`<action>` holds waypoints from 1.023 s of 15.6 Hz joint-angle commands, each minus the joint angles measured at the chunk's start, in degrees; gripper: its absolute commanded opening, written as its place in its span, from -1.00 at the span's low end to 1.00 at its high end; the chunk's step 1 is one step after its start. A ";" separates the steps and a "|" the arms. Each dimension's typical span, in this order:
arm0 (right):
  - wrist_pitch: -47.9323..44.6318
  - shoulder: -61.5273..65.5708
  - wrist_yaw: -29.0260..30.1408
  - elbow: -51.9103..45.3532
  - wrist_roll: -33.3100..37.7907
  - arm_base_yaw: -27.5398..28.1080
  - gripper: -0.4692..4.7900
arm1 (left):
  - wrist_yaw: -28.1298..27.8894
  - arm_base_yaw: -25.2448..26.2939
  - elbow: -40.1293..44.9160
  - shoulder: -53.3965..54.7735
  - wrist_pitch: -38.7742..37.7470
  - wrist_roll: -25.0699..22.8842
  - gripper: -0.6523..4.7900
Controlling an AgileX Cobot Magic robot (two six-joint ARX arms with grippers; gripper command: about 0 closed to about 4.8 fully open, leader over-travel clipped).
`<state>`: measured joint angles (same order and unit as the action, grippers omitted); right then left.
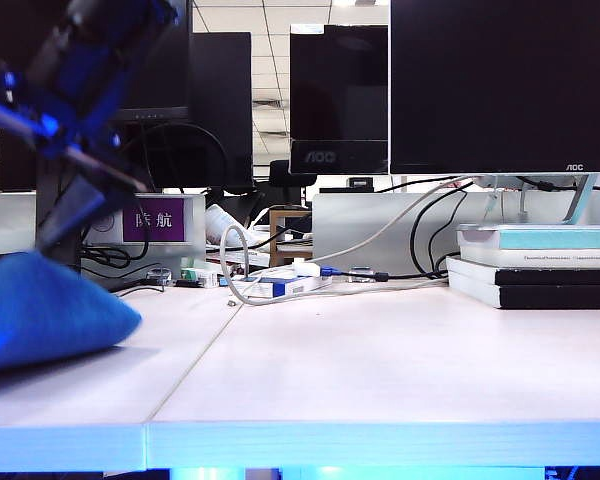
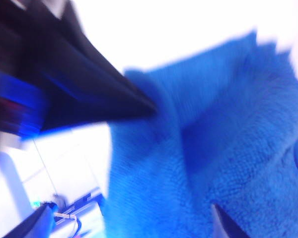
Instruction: Wipe the table from right to left using the rag.
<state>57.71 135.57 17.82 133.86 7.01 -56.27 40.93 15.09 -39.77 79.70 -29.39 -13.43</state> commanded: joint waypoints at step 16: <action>6.05 -0.57 -0.37 14.03 -1.29 0.79 0.74 | 3.96 -0.04 0.04 0.20 1.60 1.84 -0.78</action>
<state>64.05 135.33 17.78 147.61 6.20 -55.42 41.80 15.07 -39.66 80.01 -28.03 -13.43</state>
